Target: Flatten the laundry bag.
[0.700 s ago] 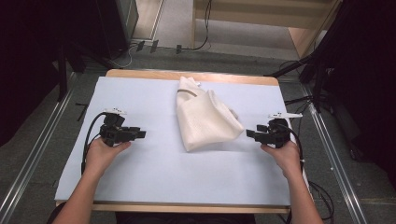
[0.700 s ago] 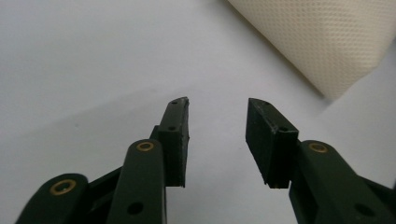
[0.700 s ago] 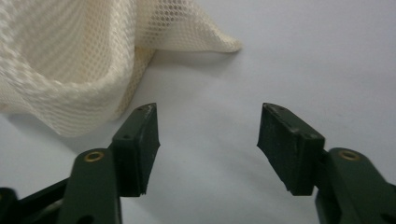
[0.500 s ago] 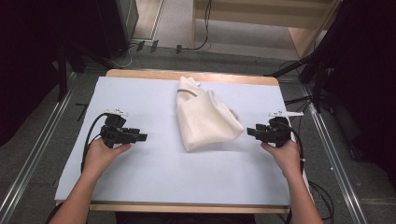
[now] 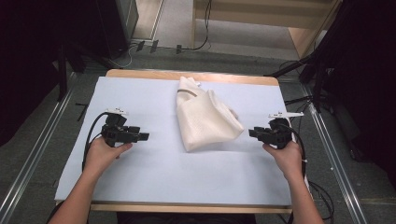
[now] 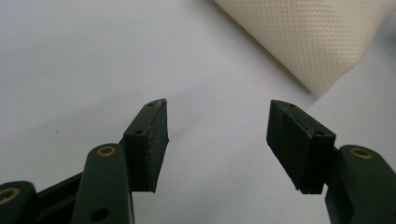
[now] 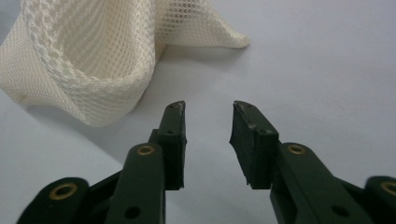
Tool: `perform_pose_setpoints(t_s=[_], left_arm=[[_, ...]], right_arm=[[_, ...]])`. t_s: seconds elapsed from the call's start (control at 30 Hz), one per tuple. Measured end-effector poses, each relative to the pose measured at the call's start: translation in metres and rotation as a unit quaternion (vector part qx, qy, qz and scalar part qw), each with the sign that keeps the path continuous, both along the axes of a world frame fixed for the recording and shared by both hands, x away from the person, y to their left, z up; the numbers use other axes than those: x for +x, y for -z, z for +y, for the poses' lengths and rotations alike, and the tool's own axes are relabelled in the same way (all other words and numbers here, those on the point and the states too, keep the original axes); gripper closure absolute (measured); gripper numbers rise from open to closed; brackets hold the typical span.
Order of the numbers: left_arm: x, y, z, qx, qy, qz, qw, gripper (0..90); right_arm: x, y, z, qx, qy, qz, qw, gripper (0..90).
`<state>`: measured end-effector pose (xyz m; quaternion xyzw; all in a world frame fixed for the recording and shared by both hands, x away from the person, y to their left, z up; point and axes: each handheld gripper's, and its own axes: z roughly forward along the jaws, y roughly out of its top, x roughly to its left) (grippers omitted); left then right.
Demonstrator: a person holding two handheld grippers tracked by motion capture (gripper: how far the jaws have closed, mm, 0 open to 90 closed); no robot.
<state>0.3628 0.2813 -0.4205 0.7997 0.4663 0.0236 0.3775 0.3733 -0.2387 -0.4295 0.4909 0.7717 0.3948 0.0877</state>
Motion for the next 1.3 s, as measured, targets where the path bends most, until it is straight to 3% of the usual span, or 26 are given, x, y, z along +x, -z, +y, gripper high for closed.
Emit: perform_pose_setpoints(t_s=[0.2, 0.27, 0.4, 0.77, 1.07, 1.3], left_arm=[[0.002, 0.000, 0.001, 0.007, -0.005, -0.009, 0.9999, 40.9], [0.002, 0.001, 0.002, 0.004, -0.007, -0.006, 0.9999, 40.6], [0.001, 0.000, 0.003, -0.005, -0.007, -0.007, 0.9999, 36.8], [0.001, -0.001, 0.007, -0.004, -0.011, -0.010, 0.9999, 37.9], [-0.001, -0.008, 0.021, -0.019, -0.028, -0.008, 0.9994, 37.4], [-0.005, -0.013, 0.026, -0.015, -0.031, -0.014, 0.9993, 37.7]], right_arm=[[0.002, 0.004, 0.003, 0.025, -0.001, 0.021, 0.9995, 86.7], [0.004, 0.006, 0.007, 0.027, -0.003, 0.034, 0.9991, 87.3], [0.007, 0.011, 0.014, 0.039, -0.010, 0.037, 0.9985, 87.2], [0.007, 0.007, 0.027, 0.051, -0.021, 0.026, 0.9981, 87.7], [-0.003, -0.013, 0.045, 0.063, -0.040, -0.010, 0.9972, 88.1], [-0.006, -0.029, 0.065, 0.076, -0.053, -0.042, 0.9948, 88.1]])
